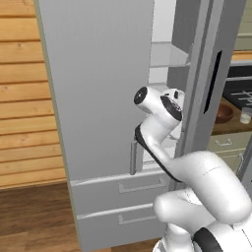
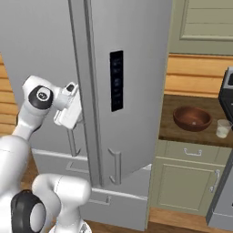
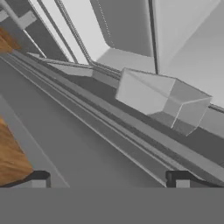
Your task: Grab a lemon wedge from the fridge and one ice cube from the ice bowl, and put them in the glass of lemonade.
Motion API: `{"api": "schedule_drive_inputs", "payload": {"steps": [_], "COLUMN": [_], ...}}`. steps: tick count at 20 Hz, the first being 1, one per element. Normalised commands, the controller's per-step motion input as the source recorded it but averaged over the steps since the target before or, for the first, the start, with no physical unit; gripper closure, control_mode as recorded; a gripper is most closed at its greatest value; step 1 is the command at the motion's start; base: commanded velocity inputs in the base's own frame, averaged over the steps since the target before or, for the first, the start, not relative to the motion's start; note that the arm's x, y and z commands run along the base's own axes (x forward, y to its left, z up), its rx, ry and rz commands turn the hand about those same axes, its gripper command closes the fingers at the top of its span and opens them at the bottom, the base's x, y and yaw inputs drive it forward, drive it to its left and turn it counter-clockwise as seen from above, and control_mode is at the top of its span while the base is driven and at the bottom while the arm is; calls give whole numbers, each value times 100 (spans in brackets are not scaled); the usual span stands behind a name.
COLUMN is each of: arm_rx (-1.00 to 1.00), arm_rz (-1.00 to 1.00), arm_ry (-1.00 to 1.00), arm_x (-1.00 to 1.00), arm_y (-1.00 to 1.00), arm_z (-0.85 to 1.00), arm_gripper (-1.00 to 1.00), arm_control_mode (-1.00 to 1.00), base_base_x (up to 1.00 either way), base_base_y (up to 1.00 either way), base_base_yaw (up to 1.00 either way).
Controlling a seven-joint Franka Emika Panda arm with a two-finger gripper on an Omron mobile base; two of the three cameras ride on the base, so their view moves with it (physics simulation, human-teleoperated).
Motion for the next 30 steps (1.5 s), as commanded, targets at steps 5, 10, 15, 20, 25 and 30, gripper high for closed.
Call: {"api": "schedule_drive_inputs", "payload": {"steps": [5,10,15,20,25,30], "arm_rx": [5,0,-7,-25,-14,5], "arm_rz": [-4,-3,-5,-17,-19,-16], "arm_ry": [-2,2,18,15,16,2], "arm_x": [-89,-55,-9,31,100,88], "arm_y": [-100,-93,-9,97,-24,-100], "arm_z": [1,48,80,24,-18,-34], "arm_gripper": [-100,-100,-100,-100,-100,-100], "arm_control_mode": [-100,-100,-100,-100,-100,-100], "base_base_x": [0,0,0,0,0,0], "base_base_y": [0,0,0,0,0,0], "base_base_yaw": [0,0,0,0,0,0]}}
